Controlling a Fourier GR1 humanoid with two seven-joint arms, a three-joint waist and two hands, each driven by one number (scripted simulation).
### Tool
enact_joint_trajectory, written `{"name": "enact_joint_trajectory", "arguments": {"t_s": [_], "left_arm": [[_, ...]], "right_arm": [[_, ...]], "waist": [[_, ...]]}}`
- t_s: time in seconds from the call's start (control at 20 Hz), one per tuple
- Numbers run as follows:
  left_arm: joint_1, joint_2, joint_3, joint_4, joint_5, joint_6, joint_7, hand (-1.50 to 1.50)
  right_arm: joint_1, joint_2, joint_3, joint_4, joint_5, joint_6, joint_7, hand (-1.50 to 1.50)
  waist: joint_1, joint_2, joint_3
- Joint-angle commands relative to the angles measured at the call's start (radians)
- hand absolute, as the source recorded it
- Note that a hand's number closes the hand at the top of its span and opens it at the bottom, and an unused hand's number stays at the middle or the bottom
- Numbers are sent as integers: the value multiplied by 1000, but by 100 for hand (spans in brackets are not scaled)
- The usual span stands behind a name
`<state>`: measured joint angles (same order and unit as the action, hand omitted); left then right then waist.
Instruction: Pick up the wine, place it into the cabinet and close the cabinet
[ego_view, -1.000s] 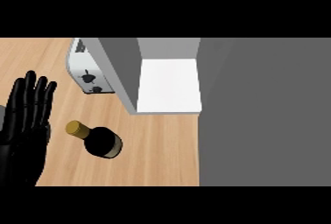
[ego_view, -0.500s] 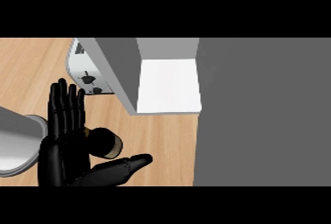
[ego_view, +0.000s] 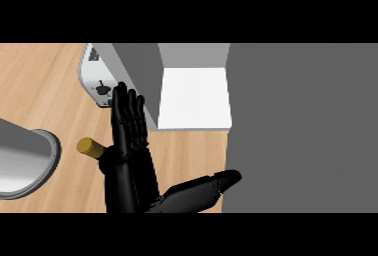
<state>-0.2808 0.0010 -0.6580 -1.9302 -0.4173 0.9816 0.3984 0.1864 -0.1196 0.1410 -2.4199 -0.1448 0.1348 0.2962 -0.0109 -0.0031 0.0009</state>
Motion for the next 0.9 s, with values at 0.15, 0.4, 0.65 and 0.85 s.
{"name": "enact_joint_trajectory", "arguments": {"t_s": [0.15, 0.4, 0.65, 0.85], "left_arm": [[-106, -1, -95, -15, -216, 152, 264, -150], [-110, -1, -70, -54, -298, 138, 374, -150], [-127, -1, -59, -70, -464, 116, 534, -150], [20, -1, -111, -177, -566, 86, 543, -150]], "right_arm": [[-69, -1, -14, -64, -25, -36, 119, -150], [-97, 12, 10, -110, 13, -70, 195, -150], [-144, 0, -17, -132, -10, -89, 256, -150], [-161, 3, -5, -121, 37, -99, 262, -150]], "waist": [[11, -2, 0], [10, -1, 0], [13, -3, 0], [16, -2, -1]]}}
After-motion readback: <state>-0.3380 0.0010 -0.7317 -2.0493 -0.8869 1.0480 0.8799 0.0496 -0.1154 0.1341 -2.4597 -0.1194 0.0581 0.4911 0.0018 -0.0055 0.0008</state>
